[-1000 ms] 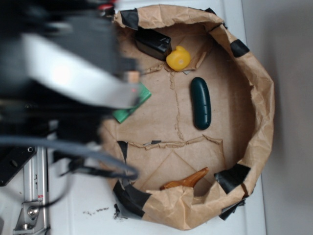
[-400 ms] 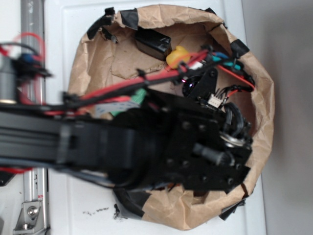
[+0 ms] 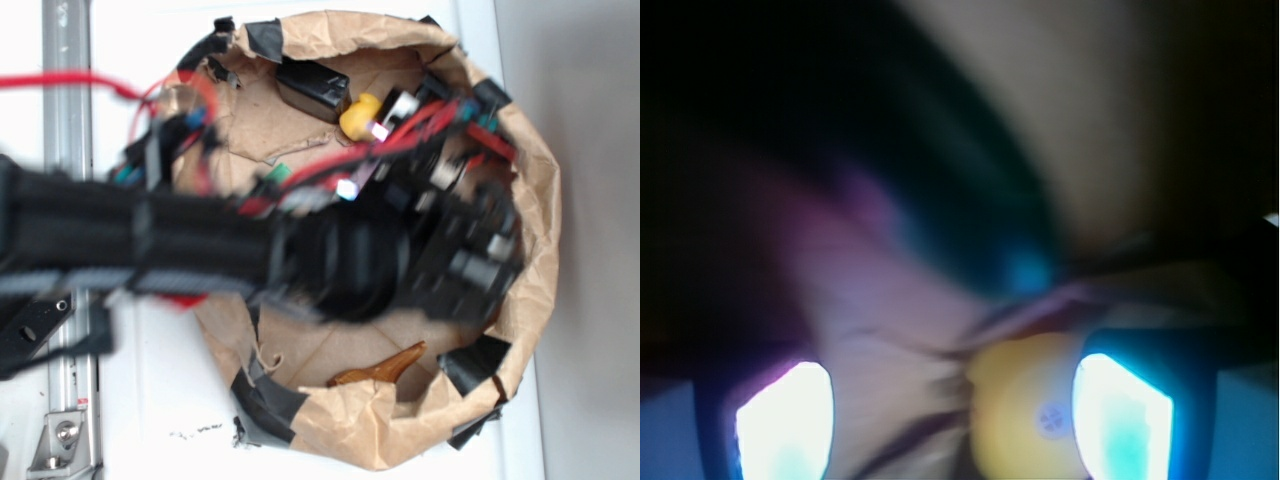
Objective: Grab the yellow duck.
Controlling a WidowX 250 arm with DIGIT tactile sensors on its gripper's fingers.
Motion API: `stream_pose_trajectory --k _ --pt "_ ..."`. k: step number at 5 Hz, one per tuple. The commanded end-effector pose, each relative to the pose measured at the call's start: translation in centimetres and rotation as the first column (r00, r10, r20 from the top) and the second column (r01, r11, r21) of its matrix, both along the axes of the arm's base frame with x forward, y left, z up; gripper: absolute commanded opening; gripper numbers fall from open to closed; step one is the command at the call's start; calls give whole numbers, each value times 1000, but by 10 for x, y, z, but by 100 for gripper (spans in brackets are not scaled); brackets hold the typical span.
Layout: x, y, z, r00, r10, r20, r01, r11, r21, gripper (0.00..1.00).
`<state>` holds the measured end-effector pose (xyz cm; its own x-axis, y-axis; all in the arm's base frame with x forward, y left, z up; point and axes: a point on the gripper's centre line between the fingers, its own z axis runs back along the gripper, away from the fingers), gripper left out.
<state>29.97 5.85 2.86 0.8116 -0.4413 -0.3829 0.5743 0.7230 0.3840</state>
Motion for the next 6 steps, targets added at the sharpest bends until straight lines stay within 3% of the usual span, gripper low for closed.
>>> stream_pose_trajectory --k 1,2,3,4,5,6 --pt "7 39 3 976 178 128 -181 983 17 0" --pt "5 30 16 978 155 136 -156 988 -5 0" --pt "-2 18 39 971 196 140 -184 978 -96 0" --pt "-13 -1 83 957 217 193 -167 955 -247 0" --pt "-22 -15 107 948 226 223 -150 938 -312 0" --pt "-28 -27 106 946 218 242 -142 945 -296 0"
